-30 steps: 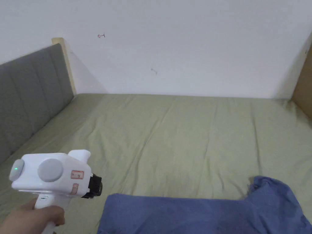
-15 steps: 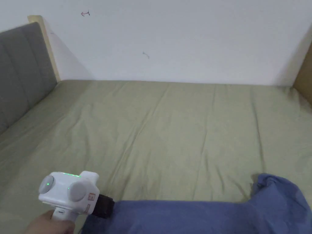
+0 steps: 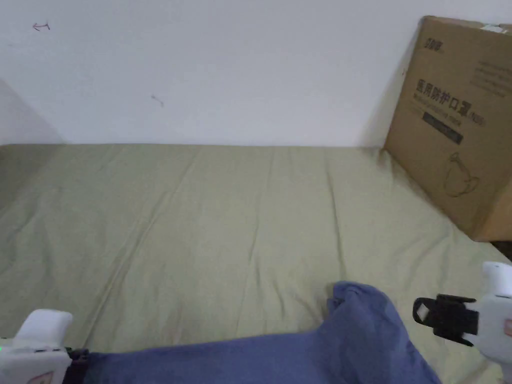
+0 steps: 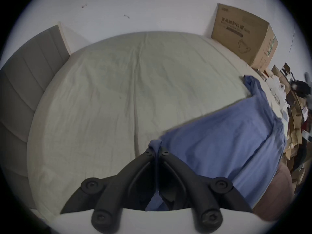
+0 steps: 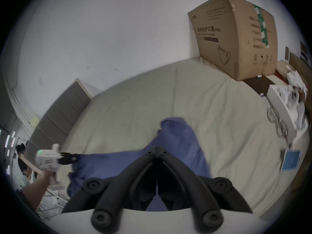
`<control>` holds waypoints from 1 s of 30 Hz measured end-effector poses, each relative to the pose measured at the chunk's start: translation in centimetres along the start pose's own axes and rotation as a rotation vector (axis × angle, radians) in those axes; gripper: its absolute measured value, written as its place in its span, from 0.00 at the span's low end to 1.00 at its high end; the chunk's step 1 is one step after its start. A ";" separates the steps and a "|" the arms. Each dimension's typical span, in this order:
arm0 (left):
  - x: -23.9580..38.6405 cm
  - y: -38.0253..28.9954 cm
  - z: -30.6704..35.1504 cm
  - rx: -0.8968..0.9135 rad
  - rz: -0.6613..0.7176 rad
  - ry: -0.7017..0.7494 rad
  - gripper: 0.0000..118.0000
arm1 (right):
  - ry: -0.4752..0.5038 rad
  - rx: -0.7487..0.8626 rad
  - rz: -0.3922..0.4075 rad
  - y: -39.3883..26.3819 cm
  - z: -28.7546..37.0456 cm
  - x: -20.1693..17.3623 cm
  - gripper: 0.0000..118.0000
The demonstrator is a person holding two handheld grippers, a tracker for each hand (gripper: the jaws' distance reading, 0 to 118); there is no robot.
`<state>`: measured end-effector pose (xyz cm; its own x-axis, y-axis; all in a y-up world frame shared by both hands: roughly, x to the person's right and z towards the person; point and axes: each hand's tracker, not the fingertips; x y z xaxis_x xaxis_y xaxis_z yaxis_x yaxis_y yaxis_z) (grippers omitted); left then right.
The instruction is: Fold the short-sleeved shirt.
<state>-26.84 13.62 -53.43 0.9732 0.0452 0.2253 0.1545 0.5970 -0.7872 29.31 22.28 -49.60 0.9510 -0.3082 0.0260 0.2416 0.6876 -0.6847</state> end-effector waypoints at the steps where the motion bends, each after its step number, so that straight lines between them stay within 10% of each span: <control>1: -0.3 0.2 0.7 0.027 0.022 -0.005 0.01 | -0.039 -0.036 0.013 1.5 -2.1 0.5 0.00; 4: -1.2 0.2 2.0 0.043 0.075 -0.028 0.01 | -0.079 -0.187 0.015 4.8 -8.5 2.2 0.14; 7: -1.5 0.2 3.0 0.033 0.138 -0.051 0.01 | -0.157 -0.288 0.005 6.4 -13.6 3.8 0.94; 9: -2.0 0.1 3.2 0.027 0.170 -0.056 0.01 | -0.148 -0.357 -0.023 6.3 -16.0 4.4 0.99; 16: -1.9 -0.2 2.4 -0.010 0.170 -0.042 0.01 | -0.158 -0.490 -0.008 4.5 -21.2 4.7 0.94; 20: -2.0 -0.2 1.6 -0.025 0.188 -0.051 0.01 | -0.180 -0.437 0.052 4.0 -19.6 4.0 0.03; 22: -2.1 -0.1 1.3 -0.025 0.192 -0.053 0.01 | -0.040 -0.446 -0.050 4.1 -18.3 4.4 0.02; 30: -2.5 3.5 1.8 0.112 0.222 -0.022 0.01 | -0.102 -0.106 -0.024 6.7 -10.6 3.0 0.02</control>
<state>-29.05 17.05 -55.72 0.9771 0.2017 0.0671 -0.0838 0.6553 -0.7507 31.74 18.98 -61.87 0.9613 -0.2511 0.1136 0.2477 0.6063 -0.7557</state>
